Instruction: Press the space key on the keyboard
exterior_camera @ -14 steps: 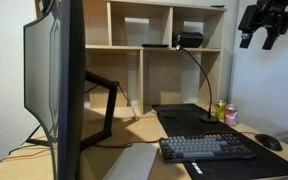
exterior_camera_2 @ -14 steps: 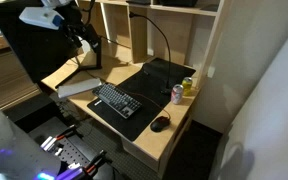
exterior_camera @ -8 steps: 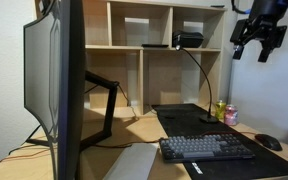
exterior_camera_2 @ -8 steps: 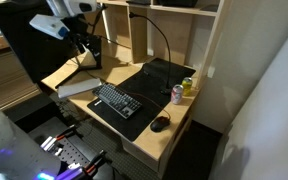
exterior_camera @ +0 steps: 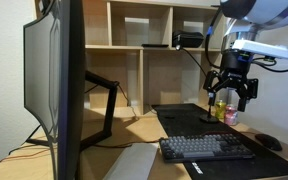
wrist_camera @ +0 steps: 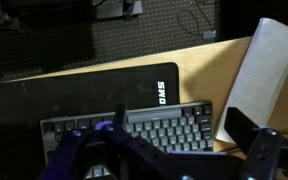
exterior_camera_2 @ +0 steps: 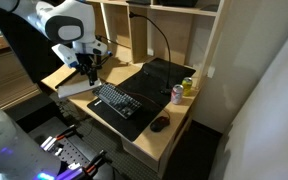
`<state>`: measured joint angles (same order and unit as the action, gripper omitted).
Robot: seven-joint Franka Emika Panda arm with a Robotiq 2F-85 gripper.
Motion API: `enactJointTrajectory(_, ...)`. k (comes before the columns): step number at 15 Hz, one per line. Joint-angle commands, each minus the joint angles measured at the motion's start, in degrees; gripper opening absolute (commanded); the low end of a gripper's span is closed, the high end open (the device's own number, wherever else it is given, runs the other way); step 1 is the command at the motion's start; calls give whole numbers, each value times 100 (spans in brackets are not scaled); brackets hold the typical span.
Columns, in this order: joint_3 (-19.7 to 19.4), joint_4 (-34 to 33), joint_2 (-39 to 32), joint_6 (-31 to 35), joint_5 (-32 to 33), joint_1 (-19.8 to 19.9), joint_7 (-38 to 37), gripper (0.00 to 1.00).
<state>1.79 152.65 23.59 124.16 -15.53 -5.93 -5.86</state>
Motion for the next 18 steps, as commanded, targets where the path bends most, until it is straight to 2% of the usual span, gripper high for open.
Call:
enactJointTrajectory(1,45,-8,5,-15,-20,51,7,100)
enactJointTrajectory(2,45,-9,25,-15,-20,51,1,100)
enactJointTrajectory(4,57,64,-406,123,-504,17,-485,100)
enactJointTrajectory(7,207,395,-643,702,-970,32,-1037,100)
enactJointTrajectory(9,298,452,-928,1006,-975,54,-1394,100)
enactJointTrajectory(10,212,374,-691,698,-847,46,-1141,100)
enactJointTrajectory(14,265,409,-928,869,-852,44,-1369,100)
enactJointTrajectory(15,367,172,-1364,817,-553,131,-1795,100)
enactJointTrajectory(16,385,-4,-1901,1106,-638,145,-2053,100)
enactJointTrajectory(18,217,-273,-2431,1070,-1239,83,-2077,100)
